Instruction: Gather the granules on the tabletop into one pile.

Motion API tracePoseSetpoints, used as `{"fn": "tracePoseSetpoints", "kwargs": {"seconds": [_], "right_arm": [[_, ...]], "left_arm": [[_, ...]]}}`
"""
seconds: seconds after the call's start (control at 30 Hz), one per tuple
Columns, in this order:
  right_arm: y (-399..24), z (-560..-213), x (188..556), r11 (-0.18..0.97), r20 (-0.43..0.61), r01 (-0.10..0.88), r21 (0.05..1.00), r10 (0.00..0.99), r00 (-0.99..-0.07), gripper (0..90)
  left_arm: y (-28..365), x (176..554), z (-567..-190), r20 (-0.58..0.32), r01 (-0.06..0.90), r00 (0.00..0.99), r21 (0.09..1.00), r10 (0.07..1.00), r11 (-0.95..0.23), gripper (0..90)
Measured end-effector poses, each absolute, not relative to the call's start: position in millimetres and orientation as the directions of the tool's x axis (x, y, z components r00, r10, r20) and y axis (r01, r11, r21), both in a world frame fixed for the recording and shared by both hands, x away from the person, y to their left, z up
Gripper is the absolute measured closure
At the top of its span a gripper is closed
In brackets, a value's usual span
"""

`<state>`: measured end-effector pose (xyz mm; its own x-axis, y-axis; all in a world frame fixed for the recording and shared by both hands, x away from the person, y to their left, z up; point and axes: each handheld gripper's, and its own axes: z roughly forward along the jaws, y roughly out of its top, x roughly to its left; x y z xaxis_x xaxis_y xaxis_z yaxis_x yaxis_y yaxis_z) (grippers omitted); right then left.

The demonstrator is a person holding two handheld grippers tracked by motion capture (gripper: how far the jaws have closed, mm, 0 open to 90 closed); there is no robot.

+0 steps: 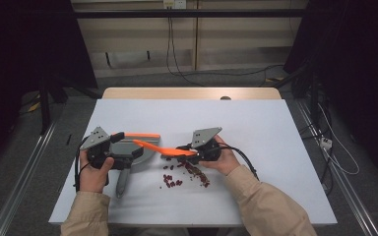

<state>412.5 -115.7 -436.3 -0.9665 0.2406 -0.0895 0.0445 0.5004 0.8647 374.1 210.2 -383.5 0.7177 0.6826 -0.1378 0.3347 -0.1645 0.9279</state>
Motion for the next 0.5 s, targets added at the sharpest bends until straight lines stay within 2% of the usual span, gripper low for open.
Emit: {"fn": "tracePoseSetpoints", "kwargs": {"seconds": [0.5], "right_arm": [[-120, -436, 401, 0.498, -0.082, 0.043, 0.866, 0.226, -0.971, 70.2]], "left_arm": [[219, 376, -386, -0.131, 0.344, 0.711, 0.922, 0.691, -0.180, 4.7]]}}
